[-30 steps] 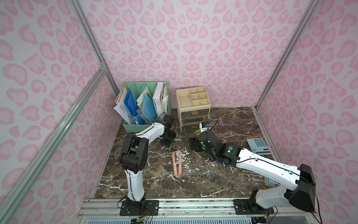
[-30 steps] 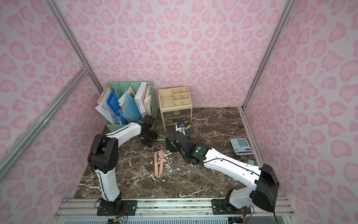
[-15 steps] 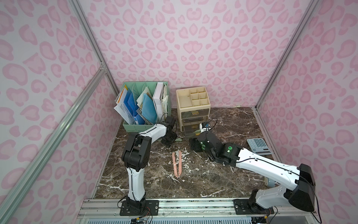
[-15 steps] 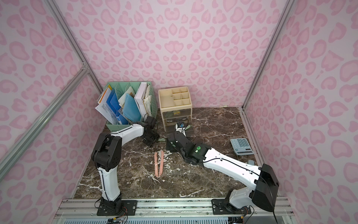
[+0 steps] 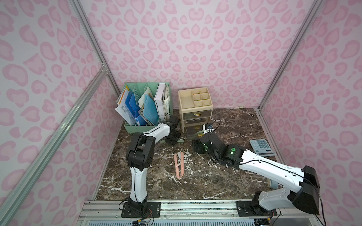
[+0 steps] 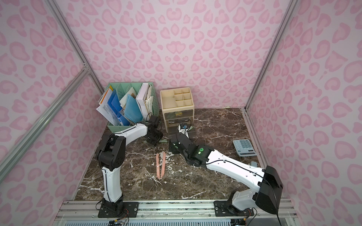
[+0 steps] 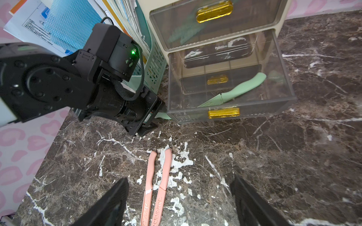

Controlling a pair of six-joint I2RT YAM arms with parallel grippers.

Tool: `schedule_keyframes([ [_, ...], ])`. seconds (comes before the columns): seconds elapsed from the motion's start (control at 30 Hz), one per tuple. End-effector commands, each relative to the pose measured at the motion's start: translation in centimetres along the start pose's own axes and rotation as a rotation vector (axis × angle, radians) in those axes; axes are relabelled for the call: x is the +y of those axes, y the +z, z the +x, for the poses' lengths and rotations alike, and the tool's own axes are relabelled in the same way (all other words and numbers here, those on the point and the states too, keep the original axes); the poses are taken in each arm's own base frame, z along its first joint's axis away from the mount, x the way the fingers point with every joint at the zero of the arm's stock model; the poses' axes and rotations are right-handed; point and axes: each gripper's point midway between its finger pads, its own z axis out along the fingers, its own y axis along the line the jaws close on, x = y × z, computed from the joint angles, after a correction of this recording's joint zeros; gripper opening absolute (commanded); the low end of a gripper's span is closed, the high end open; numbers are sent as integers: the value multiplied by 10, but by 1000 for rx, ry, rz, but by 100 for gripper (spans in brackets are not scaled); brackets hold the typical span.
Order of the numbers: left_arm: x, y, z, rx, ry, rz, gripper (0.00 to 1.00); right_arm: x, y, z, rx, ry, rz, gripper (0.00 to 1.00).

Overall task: Place the fruit knives into the drawer by color
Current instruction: Adjust the fruit knife at the center of the board.

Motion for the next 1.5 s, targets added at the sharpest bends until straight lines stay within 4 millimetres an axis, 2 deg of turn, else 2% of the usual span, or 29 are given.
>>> schedule_keyframes([
  [0.0,15,8,7,40,-27,-87,56,-2,0,-2,-8,-2,9,85],
  [0.17,28,14,18,113,-25,-192,55,-4,-1,-4,-18,1,14,85],
  [0.5,55,6,23,124,4,-283,55,-4,-1,-11,-40,9,15,85],
  [0.77,77,-1,26,118,50,-321,54,-7,-2,-8,-35,25,16,84],
  [0.87,87,-3,26,111,73,-325,44,-8,-2,-6,-35,34,17,84],
  [0.93,86,-3,24,102,90,-313,43,-8,-3,-6,-34,40,14,84],
  [0.97,94,1,24,102,99,-329,43,-8,-3,-5,-31,41,13,84],
  [1.1,92,3,22,94,132,-316,38,-8,-4,-1,-22,41,14,84],
  [1.3,109,6,23,101,194,-353,37,-8,-7,3,-17,37,17,84],
  [1.47,119,0,25,98,299,-361,37,-5,-6,7,-10,31,13,84],
])
